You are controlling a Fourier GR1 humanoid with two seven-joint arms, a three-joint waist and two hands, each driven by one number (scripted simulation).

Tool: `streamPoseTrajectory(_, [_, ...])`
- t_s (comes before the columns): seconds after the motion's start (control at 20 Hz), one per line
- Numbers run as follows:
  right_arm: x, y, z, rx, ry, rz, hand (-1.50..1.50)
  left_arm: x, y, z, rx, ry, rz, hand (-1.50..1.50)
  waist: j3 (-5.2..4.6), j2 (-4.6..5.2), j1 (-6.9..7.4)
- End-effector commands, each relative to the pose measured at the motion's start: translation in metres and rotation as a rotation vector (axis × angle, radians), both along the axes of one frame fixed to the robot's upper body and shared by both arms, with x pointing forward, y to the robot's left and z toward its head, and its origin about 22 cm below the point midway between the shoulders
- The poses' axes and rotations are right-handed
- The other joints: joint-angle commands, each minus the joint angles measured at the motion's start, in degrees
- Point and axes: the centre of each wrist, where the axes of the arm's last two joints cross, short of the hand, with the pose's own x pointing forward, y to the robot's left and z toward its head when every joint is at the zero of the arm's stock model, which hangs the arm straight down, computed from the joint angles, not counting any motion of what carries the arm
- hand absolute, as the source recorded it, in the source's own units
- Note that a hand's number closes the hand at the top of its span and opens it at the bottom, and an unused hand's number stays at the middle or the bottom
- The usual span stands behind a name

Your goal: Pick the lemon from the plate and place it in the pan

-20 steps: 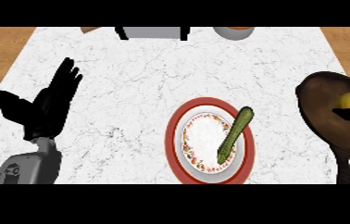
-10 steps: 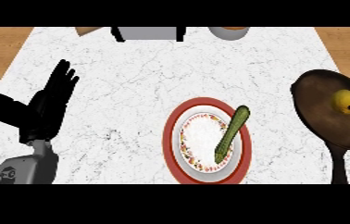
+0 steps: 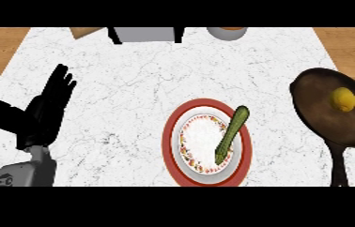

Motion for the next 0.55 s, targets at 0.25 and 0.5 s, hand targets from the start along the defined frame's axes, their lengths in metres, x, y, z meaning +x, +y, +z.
streamPoseTrajectory(0.25, [-0.104, 0.004, 0.004, -0.011, -0.05, 0.063, -1.5, 0.013, -0.002, 0.011, 0.003, 0.004, -0.007, 0.0, -0.04, 0.29, 0.9])
streamPoseTrajectory(0.5, [-0.102, 0.016, 0.019, -0.008, -0.039, 0.039, -1.5, 0.017, 0.01, 0.012, -0.018, -0.013, -0.02, 0.0, 0.02, 0.42, 1.44])
